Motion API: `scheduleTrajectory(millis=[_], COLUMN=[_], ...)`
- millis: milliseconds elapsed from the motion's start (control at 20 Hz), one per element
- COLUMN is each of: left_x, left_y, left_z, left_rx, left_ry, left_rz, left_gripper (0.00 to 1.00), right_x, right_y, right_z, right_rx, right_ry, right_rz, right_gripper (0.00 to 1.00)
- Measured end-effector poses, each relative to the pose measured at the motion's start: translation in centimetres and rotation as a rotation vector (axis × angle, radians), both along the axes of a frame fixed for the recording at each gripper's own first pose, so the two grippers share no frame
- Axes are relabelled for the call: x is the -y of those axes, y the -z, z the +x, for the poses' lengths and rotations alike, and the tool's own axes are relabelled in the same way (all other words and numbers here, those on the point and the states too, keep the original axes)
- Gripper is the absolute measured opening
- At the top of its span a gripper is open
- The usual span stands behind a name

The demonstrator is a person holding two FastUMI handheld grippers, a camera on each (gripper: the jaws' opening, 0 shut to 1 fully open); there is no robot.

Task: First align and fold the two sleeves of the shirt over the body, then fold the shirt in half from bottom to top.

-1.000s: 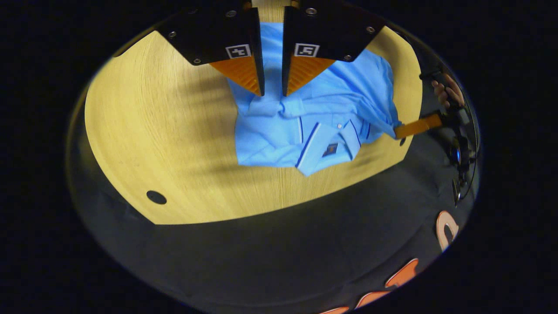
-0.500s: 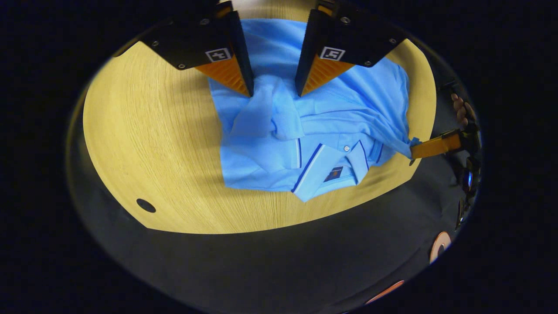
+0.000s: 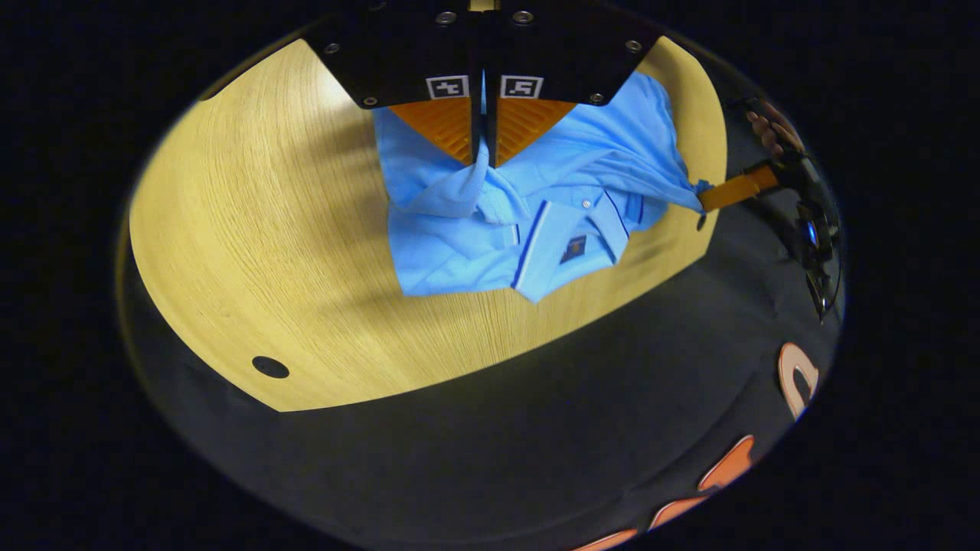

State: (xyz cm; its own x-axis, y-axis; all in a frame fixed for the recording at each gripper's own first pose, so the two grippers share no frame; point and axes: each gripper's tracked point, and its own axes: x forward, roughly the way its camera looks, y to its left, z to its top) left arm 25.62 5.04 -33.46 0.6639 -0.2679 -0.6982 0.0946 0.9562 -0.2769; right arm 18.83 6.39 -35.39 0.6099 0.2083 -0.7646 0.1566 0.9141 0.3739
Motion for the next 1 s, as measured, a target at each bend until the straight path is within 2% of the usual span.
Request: scheduleTrajectory(millis=[250,450,550,650,800,850,900,950,1000], left_x=[-0.4,-0.4,-1.2,-1.8,-2.2,-2.1,-2.1,-2.1,-2.4], left_y=[-0.5,0.0,0.0,-0.6,-1.8,-2.5,-3.2,-4.1,-5.1], left_z=[2.2,4.7,5.2,5.7,4.1,3.5,3.0,2.3,1.0], left_rx=[0.038,0.036,0.031,0.045,0.033,0.035,0.050,0.073,0.093], left_ry=[0.003,-0.019,-0.051,-0.077,-0.116,-0.126,-0.136,-0.141,-0.148], left_rz=[0.023,-0.001,0.027,0.048,0.024,0.012,0.014,0.023,0.047], left_gripper=[0.07,0.07,0.18,0.37,0.77,0.81,0.84,0.90,0.96], right_x=[2.4,3.9,4.3,3.7,5.1,5.4,5.5,5.4,5.6], right_y=[-3.4,-5.3,-5.5,-5.7,-6.5,-7.3,-8.3,-9.5,-10.5], right_z=[4.8,8.2,8.5,8.0,7.0,6.7,6.1,5.3,4.3], right_rx=[0.077,0.104,0.108,0.106,0.135,0.151,0.172,0.196,0.216], right_ry=[0.063,0.127,0.148,0.145,0.102,0.081,0.064,0.049,0.040], right_rz=[0.008,0.055,0.051,0.061,-0.013,-0.031,-0.043,-0.050,-0.059], right_gripper=[0.01,0.01,0.02,0.06,0.39,0.35,0.70,0.57,0.76])
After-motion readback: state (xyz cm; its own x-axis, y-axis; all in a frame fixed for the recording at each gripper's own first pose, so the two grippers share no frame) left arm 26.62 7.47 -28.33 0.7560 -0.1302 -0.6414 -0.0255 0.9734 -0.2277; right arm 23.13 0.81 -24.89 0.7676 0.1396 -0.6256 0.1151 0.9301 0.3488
